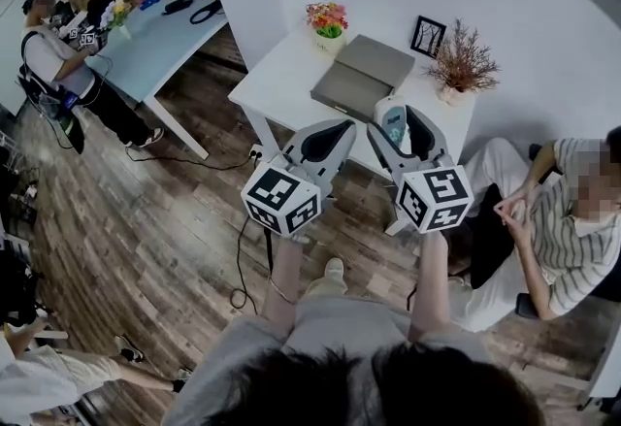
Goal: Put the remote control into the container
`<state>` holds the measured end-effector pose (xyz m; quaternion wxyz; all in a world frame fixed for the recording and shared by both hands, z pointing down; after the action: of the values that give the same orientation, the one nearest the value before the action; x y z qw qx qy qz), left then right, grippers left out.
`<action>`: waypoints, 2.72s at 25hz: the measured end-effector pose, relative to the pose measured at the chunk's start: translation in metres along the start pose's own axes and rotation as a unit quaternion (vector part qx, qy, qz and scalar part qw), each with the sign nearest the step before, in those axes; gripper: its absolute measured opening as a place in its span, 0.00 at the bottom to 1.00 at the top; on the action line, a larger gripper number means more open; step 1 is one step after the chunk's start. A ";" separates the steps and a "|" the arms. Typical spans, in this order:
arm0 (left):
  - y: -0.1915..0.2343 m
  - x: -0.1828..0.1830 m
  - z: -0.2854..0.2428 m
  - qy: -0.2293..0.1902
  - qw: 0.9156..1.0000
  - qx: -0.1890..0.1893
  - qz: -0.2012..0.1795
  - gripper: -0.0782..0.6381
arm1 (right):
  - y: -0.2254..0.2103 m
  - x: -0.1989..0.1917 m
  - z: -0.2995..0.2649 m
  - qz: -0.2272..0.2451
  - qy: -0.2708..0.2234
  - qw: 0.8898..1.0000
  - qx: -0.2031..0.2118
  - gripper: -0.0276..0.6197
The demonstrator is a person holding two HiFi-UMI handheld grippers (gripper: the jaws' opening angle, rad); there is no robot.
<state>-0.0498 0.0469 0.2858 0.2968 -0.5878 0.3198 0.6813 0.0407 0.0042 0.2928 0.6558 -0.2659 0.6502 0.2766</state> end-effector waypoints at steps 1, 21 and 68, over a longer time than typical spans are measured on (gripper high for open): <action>0.008 0.000 -0.005 0.001 1.000 0.000 0.001 0.11 | -0.004 -0.001 -0.009 -0.001 0.002 1.000 0.000 0.49; 0.117 -0.033 -0.039 0.035 0.998 -0.021 0.038 0.11 | -0.035 -0.033 -0.110 -0.013 0.039 0.999 -0.025 0.49; 0.259 -0.131 -0.163 0.132 0.983 0.046 0.118 0.11 | -0.155 -0.137 -0.276 -0.055 0.174 0.982 0.052 0.49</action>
<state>-0.1348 -0.2452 0.4205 0.1960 -0.6166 0.4541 0.6125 -0.0443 -0.3028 0.4242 0.5594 -0.3113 0.7523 0.1556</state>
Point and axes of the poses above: the fingertips, and each gripper's own axes: z backward along the fingers, y to its left, x out of its top, the point moved 3 cm from there along z, backward along the fingers, and after that the axes turned 2 degrees about z, right-handed, at the moved point
